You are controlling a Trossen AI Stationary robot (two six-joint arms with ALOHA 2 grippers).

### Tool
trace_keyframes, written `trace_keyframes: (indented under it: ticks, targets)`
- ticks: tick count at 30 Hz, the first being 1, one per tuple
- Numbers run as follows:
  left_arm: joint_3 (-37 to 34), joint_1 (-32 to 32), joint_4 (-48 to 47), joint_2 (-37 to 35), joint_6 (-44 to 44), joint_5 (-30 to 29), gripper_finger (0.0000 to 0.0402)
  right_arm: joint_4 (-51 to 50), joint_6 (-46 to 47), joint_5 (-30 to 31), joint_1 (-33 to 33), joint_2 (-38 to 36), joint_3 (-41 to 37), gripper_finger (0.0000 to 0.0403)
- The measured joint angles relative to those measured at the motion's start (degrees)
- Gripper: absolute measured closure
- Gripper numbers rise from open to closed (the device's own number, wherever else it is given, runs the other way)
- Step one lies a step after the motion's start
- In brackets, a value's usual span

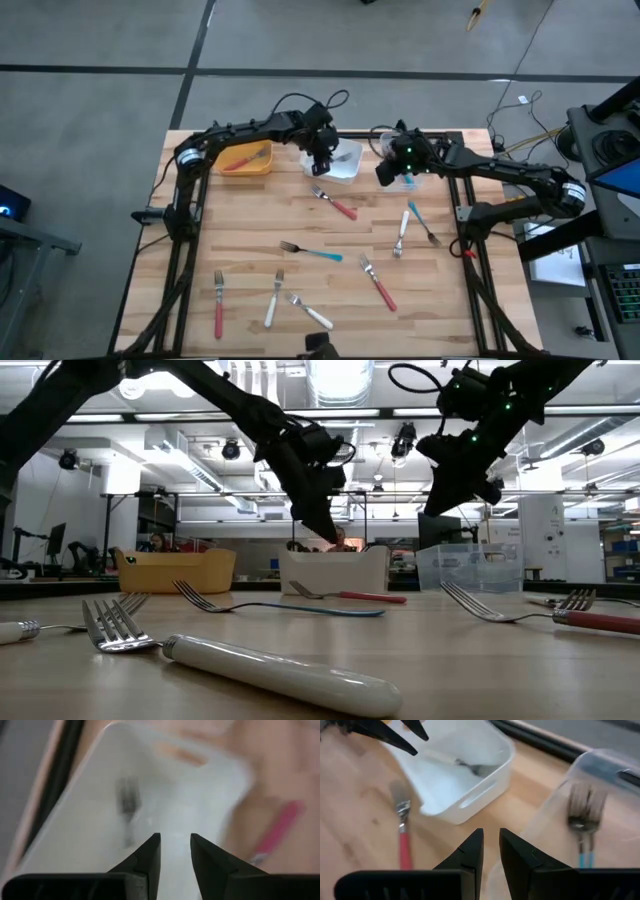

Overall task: Sort silverware by color (type)
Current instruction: Put the blue fork into the transparent bin

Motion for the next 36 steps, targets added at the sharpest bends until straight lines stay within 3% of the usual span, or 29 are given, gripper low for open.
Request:
trace_keyframes:
  ticks: [7, 11, 19, 29, 36]
  targets:
    - [-0.1, -1.4, 0.4, -1.9, -3.5, 10.0, 0.0326, -4.7, 9.6, -0.2, 8.8, 0.0, 0.0, 0.0349]
    - [-0.1, -3.2, 0.3, -3.5, -6.7, 11.1, 0.0327, -10.8, 14.0, -0.2, 14.4, 0.0, 0.0, 0.0349]
    - [-2.8, -6.0, -0.4, -10.8, -9.9, 10.7, 0.0327, -22.6, 24.1, 0.4, 21.4, 0.0, 0.0, 0.0349]
    - [-14.9, -9.8, 9.2, -22.5, -12.9, 3.8, 0.0326, -37.5, 31.4, 3.6, 21.7, 0.3, -1.1, 0.0349]
    - [-23.9, -10.1, 16.9, -29.6, -14.1, 3.6, 0.0326, -37.3, 31.1, 3.0, 21.6, 0.3, -5.4, 0.0327]
